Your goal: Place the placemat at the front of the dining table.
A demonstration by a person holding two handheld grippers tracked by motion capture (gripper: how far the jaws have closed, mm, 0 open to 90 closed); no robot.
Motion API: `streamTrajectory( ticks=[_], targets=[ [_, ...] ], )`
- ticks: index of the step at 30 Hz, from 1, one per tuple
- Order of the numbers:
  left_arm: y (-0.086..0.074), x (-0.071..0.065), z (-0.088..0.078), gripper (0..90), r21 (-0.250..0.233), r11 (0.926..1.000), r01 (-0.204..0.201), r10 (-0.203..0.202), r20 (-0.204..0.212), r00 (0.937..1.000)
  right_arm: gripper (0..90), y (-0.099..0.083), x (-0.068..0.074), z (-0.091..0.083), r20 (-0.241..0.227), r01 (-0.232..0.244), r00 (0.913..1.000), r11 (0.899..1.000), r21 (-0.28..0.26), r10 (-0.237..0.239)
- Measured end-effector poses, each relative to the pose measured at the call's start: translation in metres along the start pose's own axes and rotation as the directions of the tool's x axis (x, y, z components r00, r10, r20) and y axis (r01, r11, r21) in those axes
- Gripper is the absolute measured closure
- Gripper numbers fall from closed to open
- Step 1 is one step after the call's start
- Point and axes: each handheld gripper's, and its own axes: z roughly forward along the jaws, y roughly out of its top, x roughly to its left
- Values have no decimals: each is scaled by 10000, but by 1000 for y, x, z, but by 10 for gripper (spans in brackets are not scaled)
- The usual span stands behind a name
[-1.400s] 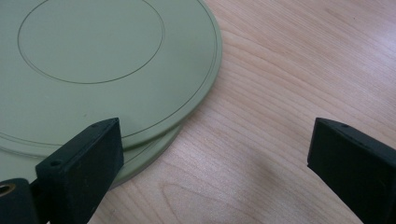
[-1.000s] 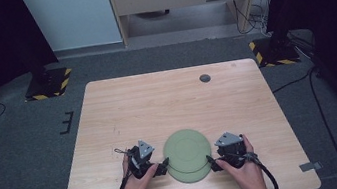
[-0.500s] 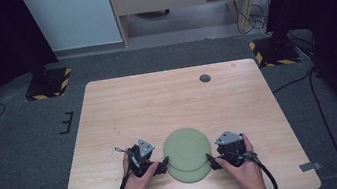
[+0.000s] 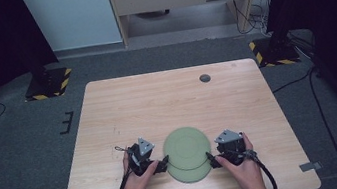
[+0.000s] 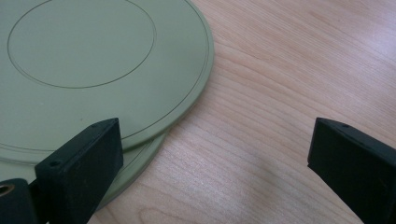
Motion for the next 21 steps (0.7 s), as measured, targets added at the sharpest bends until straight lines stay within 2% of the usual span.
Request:
streamTrajectory(
  ticks=[21],
  targets=[
    [2,2,3,0,-9,10000,96,-96,-90,9999,35,2,-2,4,143,-149,9998,9999,-86,150]
  ],
)
